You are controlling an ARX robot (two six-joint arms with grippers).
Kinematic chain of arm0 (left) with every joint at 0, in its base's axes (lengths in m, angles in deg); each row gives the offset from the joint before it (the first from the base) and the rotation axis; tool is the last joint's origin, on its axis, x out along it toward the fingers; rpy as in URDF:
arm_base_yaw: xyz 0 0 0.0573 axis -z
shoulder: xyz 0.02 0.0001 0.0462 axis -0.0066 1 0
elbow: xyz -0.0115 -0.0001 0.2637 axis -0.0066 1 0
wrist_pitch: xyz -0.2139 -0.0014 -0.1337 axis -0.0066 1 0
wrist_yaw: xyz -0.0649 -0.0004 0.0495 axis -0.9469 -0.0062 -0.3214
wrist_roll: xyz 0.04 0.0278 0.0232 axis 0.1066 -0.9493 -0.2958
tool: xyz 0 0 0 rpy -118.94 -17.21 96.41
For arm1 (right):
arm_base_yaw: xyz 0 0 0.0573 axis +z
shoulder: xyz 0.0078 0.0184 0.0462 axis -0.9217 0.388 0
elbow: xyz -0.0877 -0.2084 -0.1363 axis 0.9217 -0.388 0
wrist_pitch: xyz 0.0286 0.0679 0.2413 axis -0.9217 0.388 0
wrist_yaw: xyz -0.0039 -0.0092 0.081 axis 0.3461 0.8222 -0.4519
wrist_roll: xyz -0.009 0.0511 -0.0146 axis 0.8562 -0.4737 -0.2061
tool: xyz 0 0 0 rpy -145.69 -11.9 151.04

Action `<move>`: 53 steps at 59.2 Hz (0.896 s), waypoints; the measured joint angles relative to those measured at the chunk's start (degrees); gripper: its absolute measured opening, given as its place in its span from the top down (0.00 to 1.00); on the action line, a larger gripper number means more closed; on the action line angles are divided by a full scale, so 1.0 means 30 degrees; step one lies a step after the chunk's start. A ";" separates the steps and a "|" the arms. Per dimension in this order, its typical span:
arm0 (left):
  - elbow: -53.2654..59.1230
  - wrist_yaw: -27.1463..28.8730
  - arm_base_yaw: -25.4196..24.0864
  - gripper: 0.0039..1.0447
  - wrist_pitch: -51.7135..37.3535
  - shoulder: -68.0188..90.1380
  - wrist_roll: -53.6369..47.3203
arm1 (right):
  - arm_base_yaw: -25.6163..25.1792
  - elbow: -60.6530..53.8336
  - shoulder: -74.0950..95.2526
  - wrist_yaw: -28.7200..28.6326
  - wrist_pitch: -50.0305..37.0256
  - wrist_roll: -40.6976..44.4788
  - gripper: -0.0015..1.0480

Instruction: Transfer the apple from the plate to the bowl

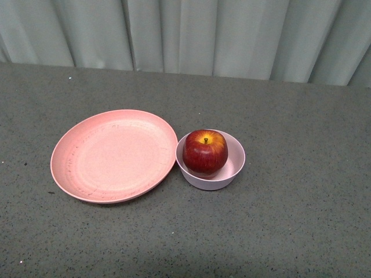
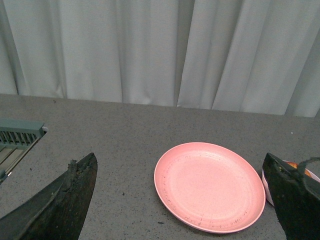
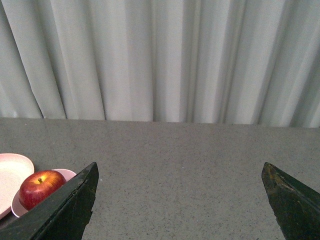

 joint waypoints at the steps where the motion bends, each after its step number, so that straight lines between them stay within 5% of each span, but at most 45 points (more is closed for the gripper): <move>1: 0.0000 0.0000 0.0000 0.06 0.0000 0.0000 0.0000 | 0.0000 0.0000 0.0000 0.0000 0.0000 0.0000 0.09; 53: 0.0000 0.0000 0.0000 0.06 0.0000 0.0000 0.0000 | 0.0000 0.0000 0.0000 0.0000 0.0000 0.0000 0.09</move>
